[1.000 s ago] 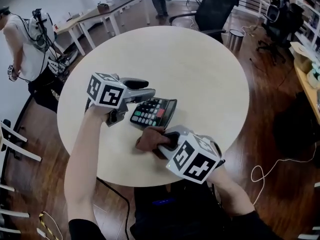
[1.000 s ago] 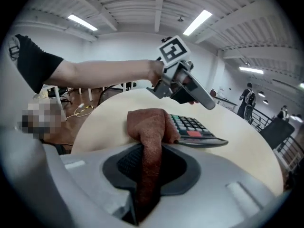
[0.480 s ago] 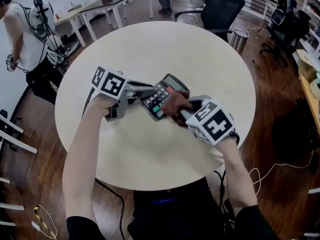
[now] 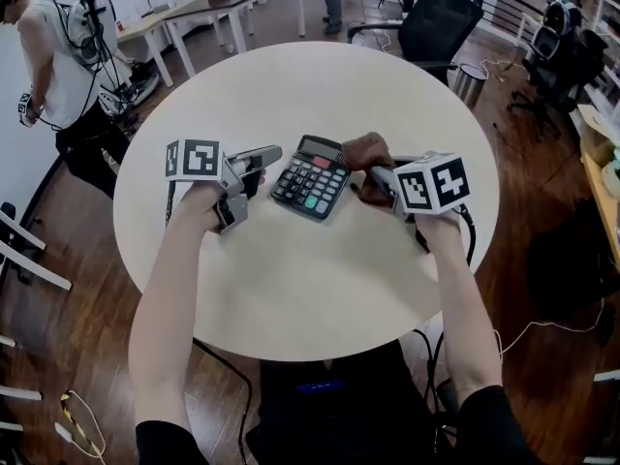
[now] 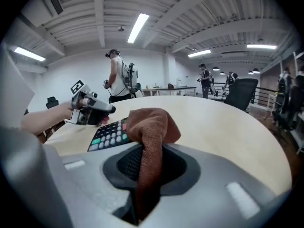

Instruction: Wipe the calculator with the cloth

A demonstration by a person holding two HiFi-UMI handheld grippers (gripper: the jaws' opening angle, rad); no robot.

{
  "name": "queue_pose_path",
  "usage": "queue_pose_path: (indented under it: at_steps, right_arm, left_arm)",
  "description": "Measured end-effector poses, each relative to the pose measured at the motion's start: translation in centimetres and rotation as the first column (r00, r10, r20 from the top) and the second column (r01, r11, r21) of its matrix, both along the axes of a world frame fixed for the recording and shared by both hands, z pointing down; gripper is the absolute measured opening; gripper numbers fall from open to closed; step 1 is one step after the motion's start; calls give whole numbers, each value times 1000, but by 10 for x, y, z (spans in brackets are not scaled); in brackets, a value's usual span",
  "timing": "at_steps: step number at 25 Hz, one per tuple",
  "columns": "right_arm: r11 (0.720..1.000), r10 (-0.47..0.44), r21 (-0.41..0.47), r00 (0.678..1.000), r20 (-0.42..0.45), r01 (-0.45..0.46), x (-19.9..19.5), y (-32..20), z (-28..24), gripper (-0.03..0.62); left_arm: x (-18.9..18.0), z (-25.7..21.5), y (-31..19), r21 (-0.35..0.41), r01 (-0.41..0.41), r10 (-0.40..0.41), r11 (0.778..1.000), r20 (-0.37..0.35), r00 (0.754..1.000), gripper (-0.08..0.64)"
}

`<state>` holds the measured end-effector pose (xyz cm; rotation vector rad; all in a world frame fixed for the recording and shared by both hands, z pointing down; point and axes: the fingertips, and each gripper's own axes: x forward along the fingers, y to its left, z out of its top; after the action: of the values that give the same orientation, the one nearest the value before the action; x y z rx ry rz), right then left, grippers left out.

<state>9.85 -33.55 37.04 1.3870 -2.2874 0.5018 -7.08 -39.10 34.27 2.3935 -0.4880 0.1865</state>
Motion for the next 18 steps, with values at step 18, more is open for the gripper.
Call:
queue_pose_path:
  at_steps: [18]
  right_arm:
    - [992,-101,-56,973,207,115,-73,-50,-2,64]
  left_arm:
    - [-55,10,20,-306,287,-355,908,-197,914,37]
